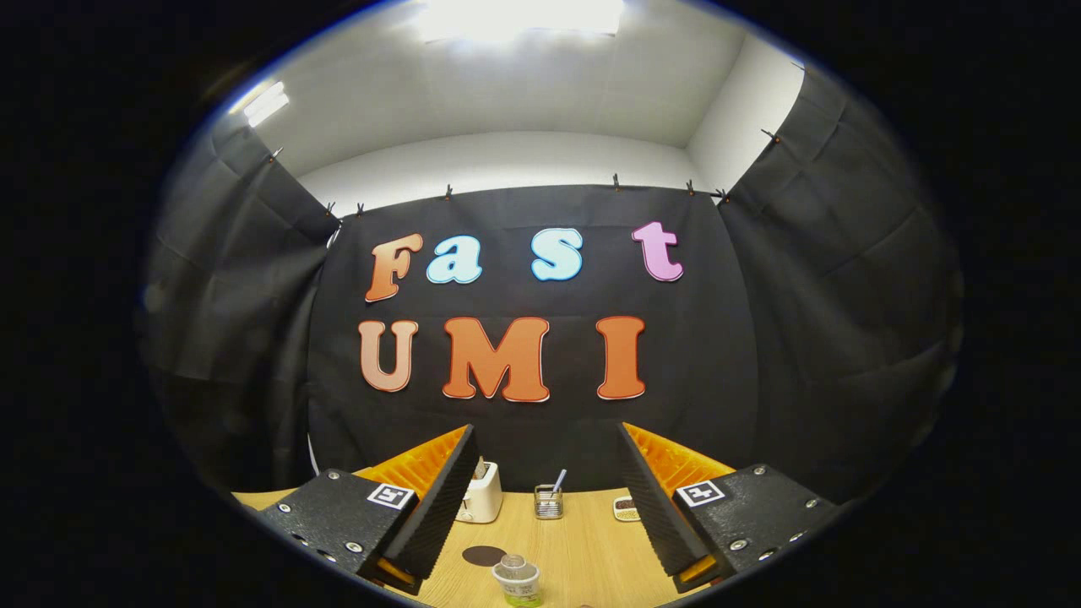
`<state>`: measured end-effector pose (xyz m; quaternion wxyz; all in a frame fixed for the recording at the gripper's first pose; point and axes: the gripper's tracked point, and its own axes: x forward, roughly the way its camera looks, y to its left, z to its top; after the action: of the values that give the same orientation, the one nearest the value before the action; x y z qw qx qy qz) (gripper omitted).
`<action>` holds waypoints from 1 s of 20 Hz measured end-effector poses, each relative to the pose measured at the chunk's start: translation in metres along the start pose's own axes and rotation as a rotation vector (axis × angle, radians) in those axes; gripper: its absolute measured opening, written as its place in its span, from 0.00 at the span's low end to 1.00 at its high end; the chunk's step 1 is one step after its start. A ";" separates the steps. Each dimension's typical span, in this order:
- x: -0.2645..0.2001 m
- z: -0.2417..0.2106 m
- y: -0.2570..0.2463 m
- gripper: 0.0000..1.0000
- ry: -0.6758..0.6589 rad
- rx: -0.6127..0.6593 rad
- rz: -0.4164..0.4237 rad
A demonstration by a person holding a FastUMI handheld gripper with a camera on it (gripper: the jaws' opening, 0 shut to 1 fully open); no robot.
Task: Take the bottle from table, then pour the juice into the cup, finally place the bottle on the coaster
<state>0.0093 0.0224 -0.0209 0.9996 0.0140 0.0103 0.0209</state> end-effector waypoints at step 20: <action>0.005 -0.162 0.031 0.97 0.153 0.027 0.093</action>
<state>0.0094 0.0582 -0.1825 0.9936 0.0263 0.0863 0.0682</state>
